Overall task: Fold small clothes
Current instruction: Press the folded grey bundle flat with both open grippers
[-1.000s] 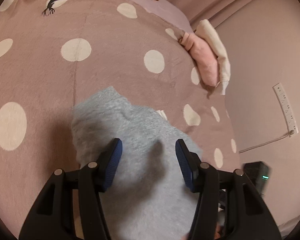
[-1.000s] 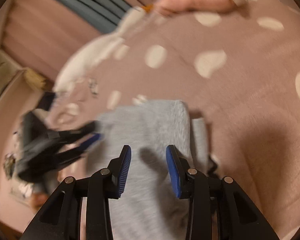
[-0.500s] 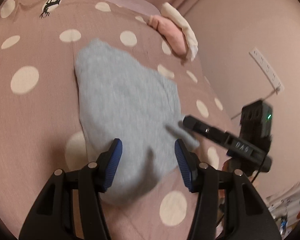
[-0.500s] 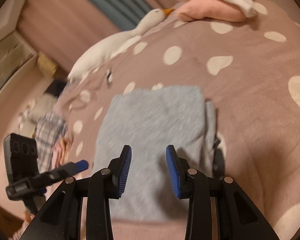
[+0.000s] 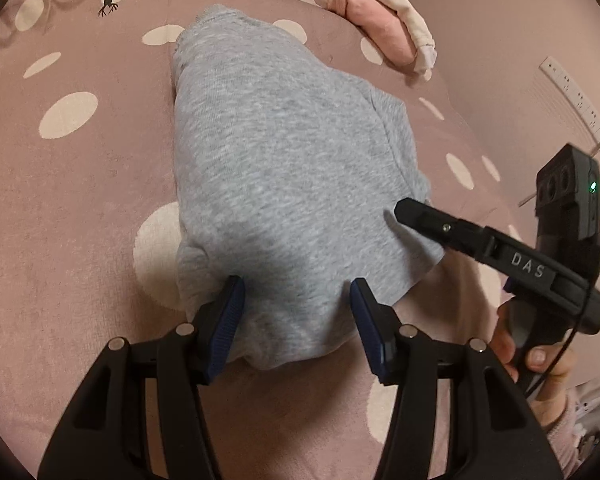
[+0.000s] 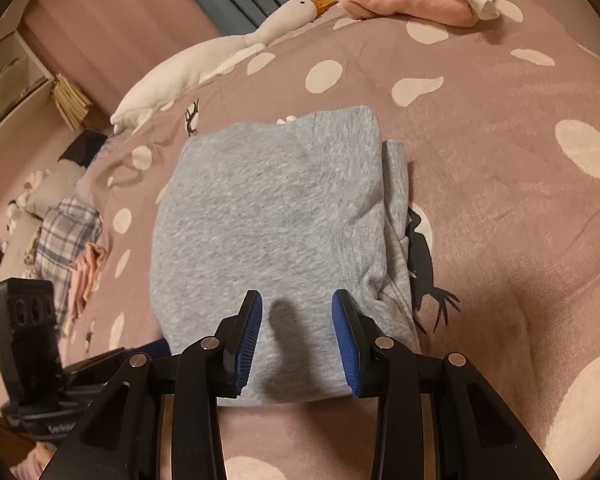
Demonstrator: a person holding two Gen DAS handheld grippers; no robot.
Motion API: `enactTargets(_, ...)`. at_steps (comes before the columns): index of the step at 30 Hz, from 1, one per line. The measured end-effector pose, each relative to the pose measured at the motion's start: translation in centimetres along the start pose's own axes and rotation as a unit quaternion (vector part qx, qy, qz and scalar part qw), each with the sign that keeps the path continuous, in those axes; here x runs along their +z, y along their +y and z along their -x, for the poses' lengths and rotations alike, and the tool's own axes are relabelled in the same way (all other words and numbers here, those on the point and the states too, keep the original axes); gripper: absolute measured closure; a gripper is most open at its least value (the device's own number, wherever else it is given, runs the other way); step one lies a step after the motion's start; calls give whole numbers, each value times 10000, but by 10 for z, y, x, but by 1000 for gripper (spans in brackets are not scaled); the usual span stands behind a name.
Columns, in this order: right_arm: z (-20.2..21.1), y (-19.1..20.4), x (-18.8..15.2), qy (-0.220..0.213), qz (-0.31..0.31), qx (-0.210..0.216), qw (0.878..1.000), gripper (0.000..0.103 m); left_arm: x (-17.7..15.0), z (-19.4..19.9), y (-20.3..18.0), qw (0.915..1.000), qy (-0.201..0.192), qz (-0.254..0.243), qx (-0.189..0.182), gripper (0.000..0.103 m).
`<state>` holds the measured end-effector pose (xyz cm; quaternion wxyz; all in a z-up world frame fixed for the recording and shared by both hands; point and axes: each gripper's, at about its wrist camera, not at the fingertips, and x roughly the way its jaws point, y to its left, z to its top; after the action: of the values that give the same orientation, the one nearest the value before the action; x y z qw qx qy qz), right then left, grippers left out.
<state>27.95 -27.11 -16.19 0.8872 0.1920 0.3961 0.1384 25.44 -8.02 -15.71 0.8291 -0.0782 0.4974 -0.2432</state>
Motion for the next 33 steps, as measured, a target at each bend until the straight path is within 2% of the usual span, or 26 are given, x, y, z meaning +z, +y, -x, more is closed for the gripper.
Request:
enactTargets(5, 0, -5, 0, 22, -115, 84, 9999, 67, -3, -6, -7, 9996, -14, -187, 226, 48)
enactTargets(23, 0, -9, 1, 53, -191, 199, 9996, 67, -10, -1, -1, 9997, 6, -102, 229, 48)
enactTargets(33, 1, -11, 0, 45, -286, 239, 9993, 67, -14, 5, 5, 9998, -12, 143, 151, 48)
